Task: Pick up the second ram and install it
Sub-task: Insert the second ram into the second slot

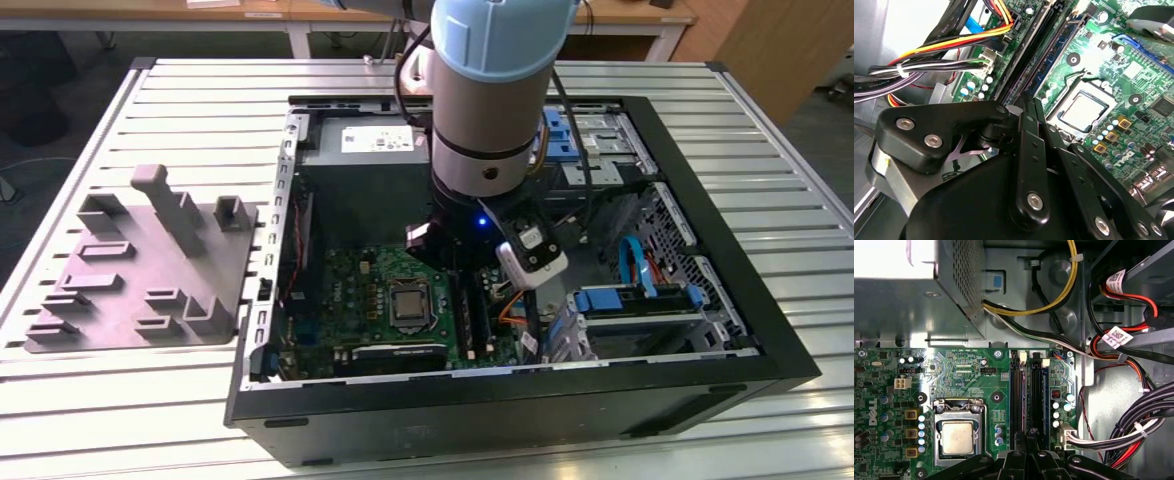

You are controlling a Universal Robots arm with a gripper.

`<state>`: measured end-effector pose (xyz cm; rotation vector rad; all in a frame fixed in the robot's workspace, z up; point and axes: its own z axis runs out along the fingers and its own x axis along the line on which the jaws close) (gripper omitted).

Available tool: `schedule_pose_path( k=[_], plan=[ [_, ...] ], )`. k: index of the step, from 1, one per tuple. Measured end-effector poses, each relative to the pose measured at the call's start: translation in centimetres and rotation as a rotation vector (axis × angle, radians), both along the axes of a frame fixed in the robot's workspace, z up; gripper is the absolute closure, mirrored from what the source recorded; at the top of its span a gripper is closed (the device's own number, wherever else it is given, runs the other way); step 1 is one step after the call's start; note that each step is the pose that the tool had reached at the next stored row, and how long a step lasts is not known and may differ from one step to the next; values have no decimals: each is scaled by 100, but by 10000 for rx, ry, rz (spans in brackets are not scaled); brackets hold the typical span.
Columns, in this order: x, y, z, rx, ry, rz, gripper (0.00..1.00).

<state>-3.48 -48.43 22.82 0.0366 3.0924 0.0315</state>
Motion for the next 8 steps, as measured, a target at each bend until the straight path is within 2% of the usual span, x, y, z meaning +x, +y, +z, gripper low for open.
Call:
schedule_pose_path(
  k=[3, 8],
  plan=[
    [0, 0, 40, -1, 0, 0, 89],
    [0, 0, 60, 3, -2, -1, 89]
  ],
)
